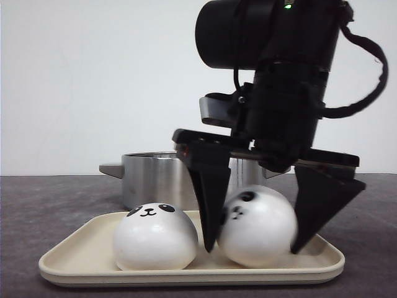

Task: Steam buns
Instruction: 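Lower the right gripper and grasp the front panda bun nearest it, then lift the bun with the right gripper, lower into the pot, release, then lower the left gripper and grasp the last panda bun on the tray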

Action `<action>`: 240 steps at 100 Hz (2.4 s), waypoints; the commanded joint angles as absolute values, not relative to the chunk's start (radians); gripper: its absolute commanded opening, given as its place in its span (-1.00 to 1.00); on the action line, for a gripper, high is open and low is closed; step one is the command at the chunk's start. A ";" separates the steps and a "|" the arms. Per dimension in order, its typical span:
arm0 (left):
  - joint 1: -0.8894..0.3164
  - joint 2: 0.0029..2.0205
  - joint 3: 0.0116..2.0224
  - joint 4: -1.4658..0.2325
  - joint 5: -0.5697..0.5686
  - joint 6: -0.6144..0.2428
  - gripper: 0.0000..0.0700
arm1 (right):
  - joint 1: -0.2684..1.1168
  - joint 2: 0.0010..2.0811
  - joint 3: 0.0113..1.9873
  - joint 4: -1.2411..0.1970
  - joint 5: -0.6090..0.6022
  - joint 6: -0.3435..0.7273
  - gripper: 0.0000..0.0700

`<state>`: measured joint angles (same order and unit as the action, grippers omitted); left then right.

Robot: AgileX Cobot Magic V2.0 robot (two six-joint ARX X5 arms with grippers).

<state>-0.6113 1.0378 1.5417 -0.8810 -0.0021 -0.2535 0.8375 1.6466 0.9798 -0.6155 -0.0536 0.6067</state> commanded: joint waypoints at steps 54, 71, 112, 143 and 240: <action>-0.619 1.046 1.559 -0.875 -0.004 -0.232 0.46 | 0.904 1.469 1.160 -0.614 -0.072 0.573 -0.98; -0.619 1.046 1.559 -0.862 -0.004 -0.227 0.46 | 0.897 1.416 1.416 -0.596 0.111 0.427 -0.98; -0.619 1.046 1.559 -0.862 -0.004 -0.225 0.46 | 0.644 1.718 1.625 -0.553 0.059 0.297 -0.98; -0.619 1.046 1.559 -0.875 -0.004 -0.226 0.46 | 0.587 1.992 1.625 -0.603 -0.052 0.309 -0.98; -0.664 1.049 1.368 -1.023 0.077 -0.317 0.46 | 0.635 1.820 1.966 -0.875 -0.025 0.273 -0.95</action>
<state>-0.6403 1.0340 1.4094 -1.0302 0.0391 -0.2699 0.6029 1.8805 1.9232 -0.8803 -0.0254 0.2848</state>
